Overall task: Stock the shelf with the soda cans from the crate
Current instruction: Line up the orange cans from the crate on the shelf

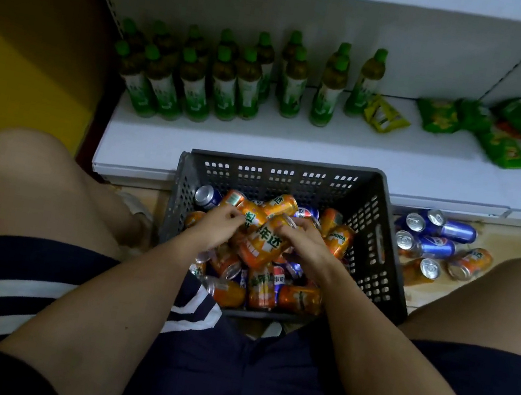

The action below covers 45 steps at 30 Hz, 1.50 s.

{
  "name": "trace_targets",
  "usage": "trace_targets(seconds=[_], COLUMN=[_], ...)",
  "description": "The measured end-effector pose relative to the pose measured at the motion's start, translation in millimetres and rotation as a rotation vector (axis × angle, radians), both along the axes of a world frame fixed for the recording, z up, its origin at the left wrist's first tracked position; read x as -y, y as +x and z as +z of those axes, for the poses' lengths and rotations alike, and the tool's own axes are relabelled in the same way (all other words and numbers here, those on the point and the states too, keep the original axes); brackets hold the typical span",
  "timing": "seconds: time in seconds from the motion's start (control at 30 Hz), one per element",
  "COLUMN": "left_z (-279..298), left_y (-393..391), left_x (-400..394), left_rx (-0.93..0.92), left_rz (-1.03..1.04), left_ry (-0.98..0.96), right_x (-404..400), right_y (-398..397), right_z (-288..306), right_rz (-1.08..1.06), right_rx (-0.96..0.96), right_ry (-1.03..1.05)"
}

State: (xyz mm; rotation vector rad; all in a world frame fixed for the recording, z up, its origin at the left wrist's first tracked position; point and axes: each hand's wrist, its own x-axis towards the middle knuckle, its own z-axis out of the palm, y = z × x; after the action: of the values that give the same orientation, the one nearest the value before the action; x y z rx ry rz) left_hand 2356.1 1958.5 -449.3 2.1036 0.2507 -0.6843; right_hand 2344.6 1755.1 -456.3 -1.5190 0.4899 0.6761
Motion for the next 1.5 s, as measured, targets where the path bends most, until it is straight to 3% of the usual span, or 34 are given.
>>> trace_targets(seconds=[0.2, 0.33, 0.47, 0.6, 0.7, 0.9, 1.1, 1.27, 1.5], left_z=[66, 121, 190, 242, 265, 278, 277, 271, 272], left_y=[57, 97, 130, 162, 191, 245, 269, 275, 275], left_x=[1, -12, -35, -59, -76, -106, -123, -126, -123], left_rx=[0.307, 0.615, 1.094, 1.301, 1.253, 0.841, 0.722, 0.685, 0.621], left_rz=[0.116, 0.113, 0.071, 0.038, -0.012, -0.14, -0.281, -0.204, -0.221], left_ry=[-0.091, -0.004, 0.246, 0.361, 0.522, 0.791, 0.771, 0.69, 0.737], right_x=[-29, -46, -59, -67, -71, -91, -118, -156, -199], right_y=[43, 77, 106, 132, 151, 191, 247, 314, 414], right_z=[53, 110, 178, 236, 272, 328, 350, 357, 354], right_rz=[-0.283, -0.361, -0.293, -0.175, -0.088, -0.008, 0.038, -0.044, -0.114], right_rx=[0.169, 0.134, 0.294, 0.431, 0.499, 0.683, 0.768, 0.913, 1.032], right_ry=[0.396, 0.623, 0.537, 0.391, 0.259, 0.151, 0.08, -0.011, -0.09])
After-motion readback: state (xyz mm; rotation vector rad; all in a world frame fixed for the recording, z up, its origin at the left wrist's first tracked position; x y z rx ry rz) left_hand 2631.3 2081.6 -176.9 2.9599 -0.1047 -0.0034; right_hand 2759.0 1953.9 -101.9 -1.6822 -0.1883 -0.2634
